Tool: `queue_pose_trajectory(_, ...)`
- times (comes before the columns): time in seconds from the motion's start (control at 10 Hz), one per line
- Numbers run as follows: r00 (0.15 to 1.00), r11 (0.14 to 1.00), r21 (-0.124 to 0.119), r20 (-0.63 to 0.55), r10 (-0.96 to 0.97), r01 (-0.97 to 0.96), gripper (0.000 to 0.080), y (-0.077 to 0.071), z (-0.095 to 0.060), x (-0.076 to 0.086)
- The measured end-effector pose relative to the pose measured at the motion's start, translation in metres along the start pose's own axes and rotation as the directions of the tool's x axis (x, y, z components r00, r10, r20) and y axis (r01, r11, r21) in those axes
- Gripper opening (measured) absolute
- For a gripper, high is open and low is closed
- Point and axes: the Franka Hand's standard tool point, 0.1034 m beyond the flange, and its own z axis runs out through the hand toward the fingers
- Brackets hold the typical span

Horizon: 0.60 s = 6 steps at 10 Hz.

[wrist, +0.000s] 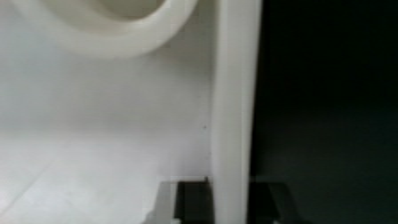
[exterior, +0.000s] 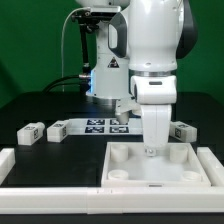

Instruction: Assemble one leg

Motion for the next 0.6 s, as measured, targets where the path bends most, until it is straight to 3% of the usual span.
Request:
queue_pose_trajectory(0.2, 1.0, 0.999, 0.029, 0.011, -0.014, 0.013, 0.0057, 0.0043, 0.0006, 0.0015)
queue_pose_trajectory(0.6, 1.0, 0.999, 0.02, 0.004, -0.027, 0.027, 0.0065, 0.0046, 0.0008, 0.0052)
